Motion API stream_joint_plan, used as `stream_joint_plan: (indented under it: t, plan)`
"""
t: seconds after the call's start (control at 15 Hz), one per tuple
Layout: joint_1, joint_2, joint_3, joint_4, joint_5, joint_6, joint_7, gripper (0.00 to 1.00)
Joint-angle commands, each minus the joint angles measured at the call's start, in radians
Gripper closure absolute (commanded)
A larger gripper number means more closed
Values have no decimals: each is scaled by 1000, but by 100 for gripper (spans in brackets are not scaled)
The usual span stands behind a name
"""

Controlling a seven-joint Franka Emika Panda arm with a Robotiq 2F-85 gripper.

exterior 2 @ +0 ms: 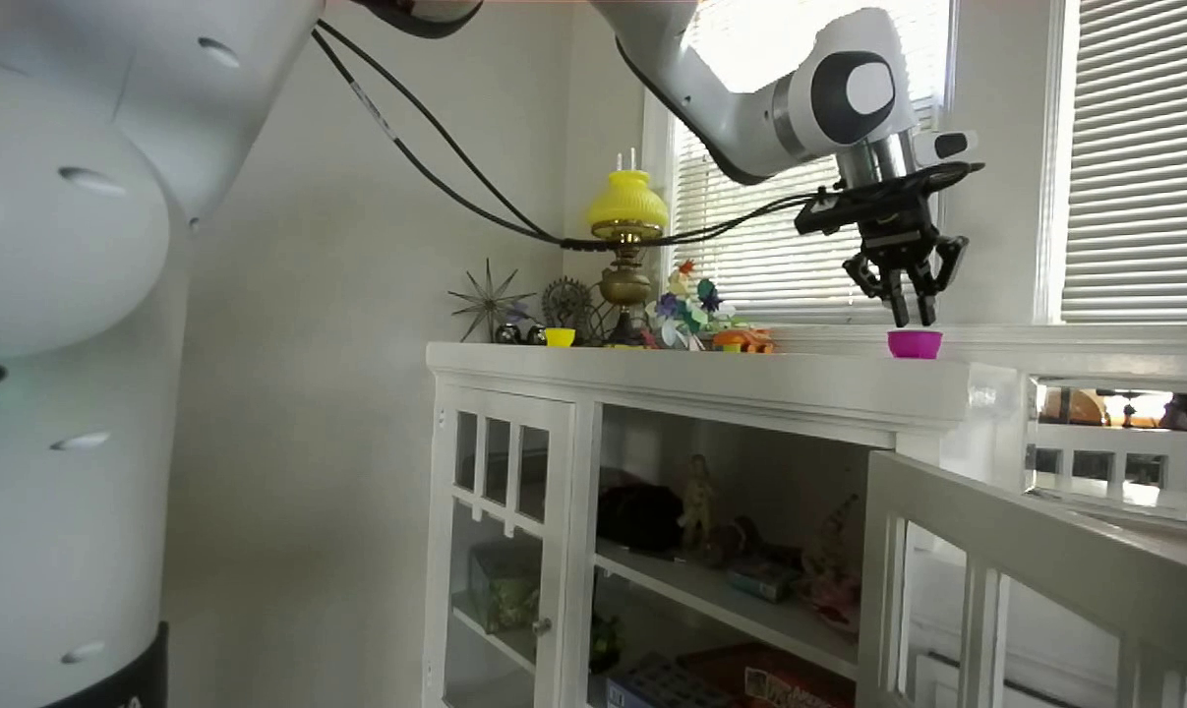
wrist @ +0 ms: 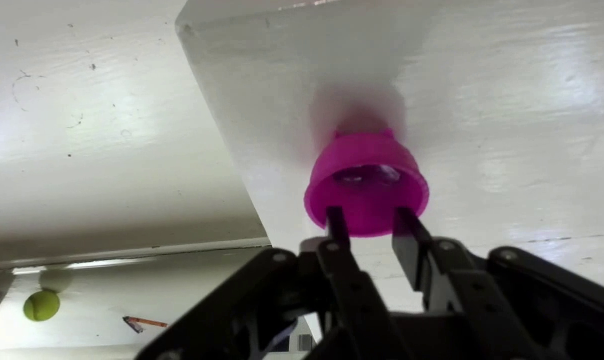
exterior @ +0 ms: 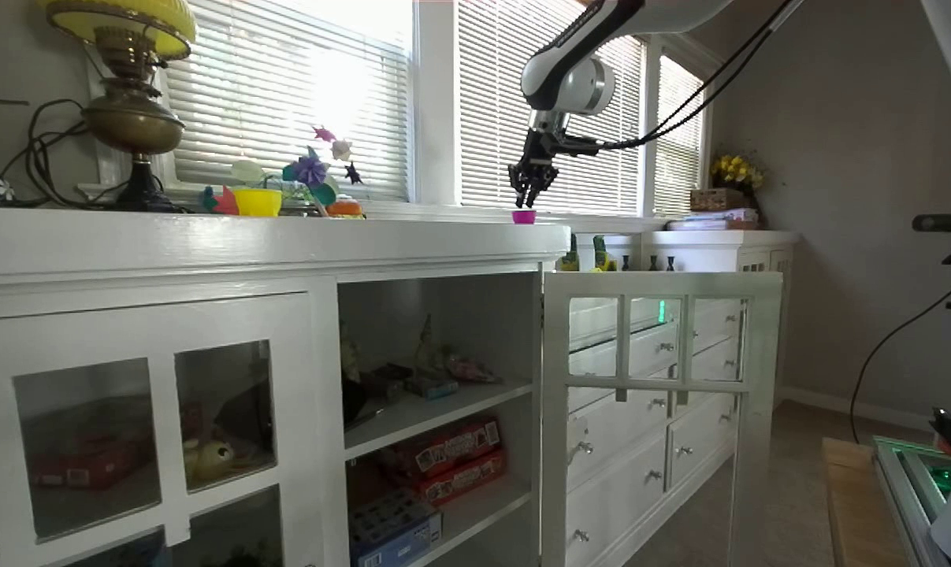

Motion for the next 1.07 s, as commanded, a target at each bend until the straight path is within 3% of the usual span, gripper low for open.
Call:
stream_joint_plan:
  t: [0.0, 0.33, 1.0]
  plan:
    - [-15, 6, 18, 0, 34, 35, -18, 38]
    - [-11, -12, 18, 15, 23, -8, -19, 2]
    - [-13, -3, 43, 54, 68, -97, -42, 0]
